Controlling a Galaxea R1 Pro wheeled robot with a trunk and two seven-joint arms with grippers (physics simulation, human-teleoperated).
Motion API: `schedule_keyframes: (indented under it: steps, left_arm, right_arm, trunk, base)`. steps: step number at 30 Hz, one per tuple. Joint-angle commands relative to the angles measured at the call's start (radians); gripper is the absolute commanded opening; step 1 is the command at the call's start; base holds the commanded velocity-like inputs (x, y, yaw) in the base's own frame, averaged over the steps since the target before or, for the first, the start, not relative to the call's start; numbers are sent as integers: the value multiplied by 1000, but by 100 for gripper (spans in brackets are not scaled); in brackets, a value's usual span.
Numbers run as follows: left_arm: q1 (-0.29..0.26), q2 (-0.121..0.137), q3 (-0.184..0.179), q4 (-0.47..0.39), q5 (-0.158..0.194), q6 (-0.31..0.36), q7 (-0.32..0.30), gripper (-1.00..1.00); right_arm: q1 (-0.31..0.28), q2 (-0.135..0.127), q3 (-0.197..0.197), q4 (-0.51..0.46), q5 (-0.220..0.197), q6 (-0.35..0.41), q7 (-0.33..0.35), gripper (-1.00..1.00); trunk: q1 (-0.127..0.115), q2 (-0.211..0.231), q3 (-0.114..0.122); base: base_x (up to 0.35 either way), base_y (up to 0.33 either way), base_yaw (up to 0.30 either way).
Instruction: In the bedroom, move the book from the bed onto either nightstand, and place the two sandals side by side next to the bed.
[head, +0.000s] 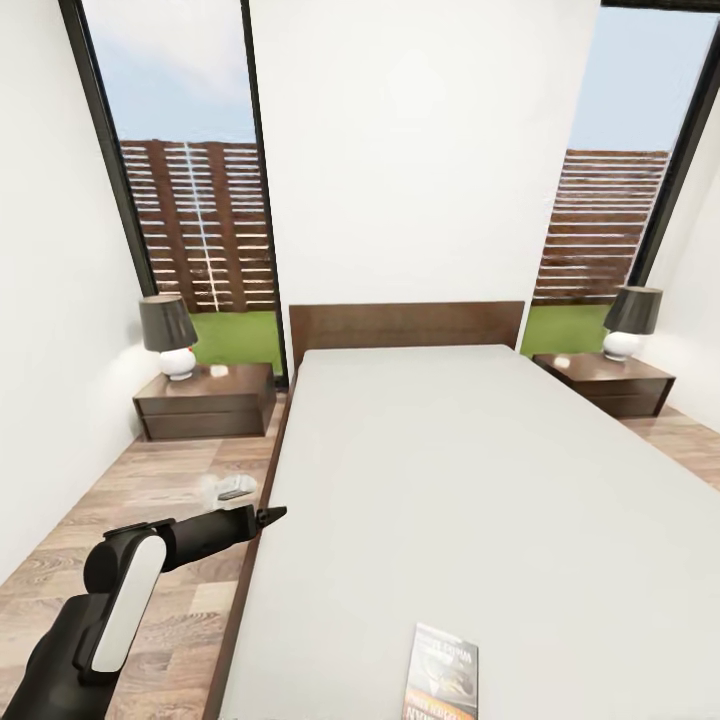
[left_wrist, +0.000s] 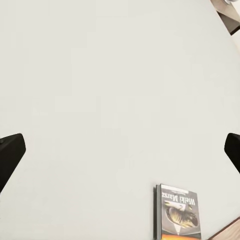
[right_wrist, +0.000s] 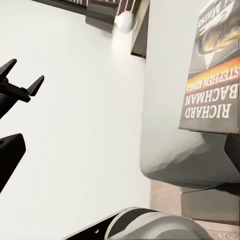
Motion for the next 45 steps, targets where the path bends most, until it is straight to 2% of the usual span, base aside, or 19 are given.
schedule_keyframes:
  steps: [1, 45]
  left_arm:
    - [-1, 0, 2, 0, -9, 4, -10, 100]
    - [-1, -2, 1, 1, -14, 4, -10, 100]
  right_arm:
    - [0, -1, 4, 0, -7, 10, 3, 100]
    - [-1, -3, 5, -14, -9, 18, 3, 100]
  trunk:
    - [4, -8, -4]
    - [173, -316, -142]
  base:
    - [0, 0, 0]
    - [0, 0, 0]
